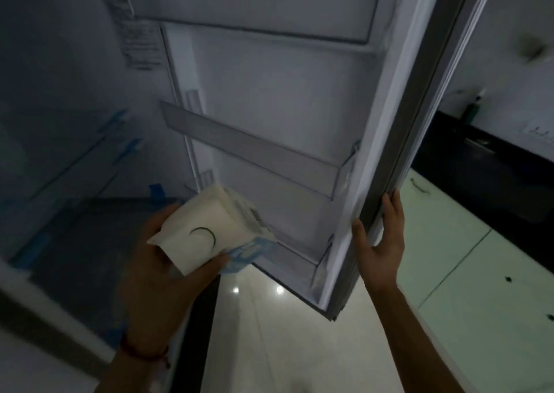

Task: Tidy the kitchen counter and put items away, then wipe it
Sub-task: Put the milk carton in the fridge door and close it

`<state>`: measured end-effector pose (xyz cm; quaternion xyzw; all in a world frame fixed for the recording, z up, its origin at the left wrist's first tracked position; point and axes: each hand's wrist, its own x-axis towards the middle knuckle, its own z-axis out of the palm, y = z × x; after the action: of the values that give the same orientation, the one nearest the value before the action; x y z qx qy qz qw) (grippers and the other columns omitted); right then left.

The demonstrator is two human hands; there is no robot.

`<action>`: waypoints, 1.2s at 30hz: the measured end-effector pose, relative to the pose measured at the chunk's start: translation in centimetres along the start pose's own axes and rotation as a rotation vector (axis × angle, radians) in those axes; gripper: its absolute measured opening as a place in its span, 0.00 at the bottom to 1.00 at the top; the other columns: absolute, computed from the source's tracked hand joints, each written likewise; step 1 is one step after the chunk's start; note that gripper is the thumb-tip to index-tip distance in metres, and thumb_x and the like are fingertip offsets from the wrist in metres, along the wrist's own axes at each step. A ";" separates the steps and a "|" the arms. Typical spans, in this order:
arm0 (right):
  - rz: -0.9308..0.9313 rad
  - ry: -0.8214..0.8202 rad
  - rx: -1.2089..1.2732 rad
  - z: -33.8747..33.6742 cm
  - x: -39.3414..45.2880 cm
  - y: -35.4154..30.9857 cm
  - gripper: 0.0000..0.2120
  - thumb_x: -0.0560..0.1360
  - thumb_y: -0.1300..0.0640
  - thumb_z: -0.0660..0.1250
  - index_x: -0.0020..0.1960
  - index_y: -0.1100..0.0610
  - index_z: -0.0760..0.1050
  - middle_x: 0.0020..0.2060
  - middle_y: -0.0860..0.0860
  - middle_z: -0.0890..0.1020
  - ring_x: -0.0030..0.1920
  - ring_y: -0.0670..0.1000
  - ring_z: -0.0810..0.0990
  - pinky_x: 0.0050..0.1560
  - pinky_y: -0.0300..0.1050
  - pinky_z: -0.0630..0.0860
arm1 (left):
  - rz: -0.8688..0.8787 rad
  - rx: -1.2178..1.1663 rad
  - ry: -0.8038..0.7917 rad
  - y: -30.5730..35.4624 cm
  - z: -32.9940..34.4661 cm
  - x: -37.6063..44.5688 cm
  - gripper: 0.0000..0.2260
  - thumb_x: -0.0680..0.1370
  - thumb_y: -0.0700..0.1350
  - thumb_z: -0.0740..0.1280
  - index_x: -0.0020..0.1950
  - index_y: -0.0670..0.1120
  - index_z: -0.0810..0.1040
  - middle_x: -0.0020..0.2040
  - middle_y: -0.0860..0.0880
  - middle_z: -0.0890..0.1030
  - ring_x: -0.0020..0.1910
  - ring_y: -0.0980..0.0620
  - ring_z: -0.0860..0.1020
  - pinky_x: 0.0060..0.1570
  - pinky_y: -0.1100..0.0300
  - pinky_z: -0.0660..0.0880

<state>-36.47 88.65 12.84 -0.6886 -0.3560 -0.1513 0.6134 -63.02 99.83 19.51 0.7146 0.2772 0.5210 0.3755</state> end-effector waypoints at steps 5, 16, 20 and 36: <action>-0.043 -0.005 0.058 0.1 5.6 4.7 0.30 0.73 0.64 0.66 0.72 0.59 0.58 0.73 0.58 0.60 0.73 0.51 0.60 0.72 0.35 0.57 | 0.071 -0.068 0.057 1.1 5.9 5.4 0.30 0.56 0.44 0.74 0.57 0.49 0.72 0.48 0.66 0.79 0.48 0.76 0.74 0.42 0.84 0.70; 0.002 -0.012 0.151 1.6 12.5 10.6 0.30 0.72 0.58 0.64 0.72 0.60 0.61 0.73 0.55 0.63 0.72 0.50 0.62 0.70 0.31 0.59 | 0.367 -0.081 0.166 5.2 13.9 16.1 0.36 0.60 0.47 0.76 0.64 0.44 0.64 0.55 0.72 0.74 0.55 0.73 0.72 0.53 0.78 0.70; 0.012 -0.013 0.154 1.9 13.5 11.3 0.29 0.73 0.56 0.64 0.71 0.59 0.60 0.72 0.55 0.63 0.72 0.50 0.62 0.70 0.30 0.59 | 0.399 -0.071 0.080 4.2 16.3 19.9 0.37 0.59 0.39 0.78 0.63 0.47 0.64 0.56 0.61 0.72 0.56 0.72 0.72 0.54 0.77 0.70; 0.077 0.017 0.102 2.7 14.5 10.4 0.30 0.70 0.58 0.62 0.71 0.59 0.59 0.72 0.59 0.64 0.71 0.58 0.64 0.69 0.52 0.64 | 0.253 0.067 -0.516 0.2 19.5 26.1 0.31 0.63 0.38 0.77 0.59 0.54 0.66 0.51 0.62 0.75 0.48 0.75 0.74 0.45 0.80 0.72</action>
<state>-19.87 95.68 14.02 -0.6684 -0.3313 -0.1152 0.6559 -36.53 115.42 30.20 0.8643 0.0984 0.3554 0.3420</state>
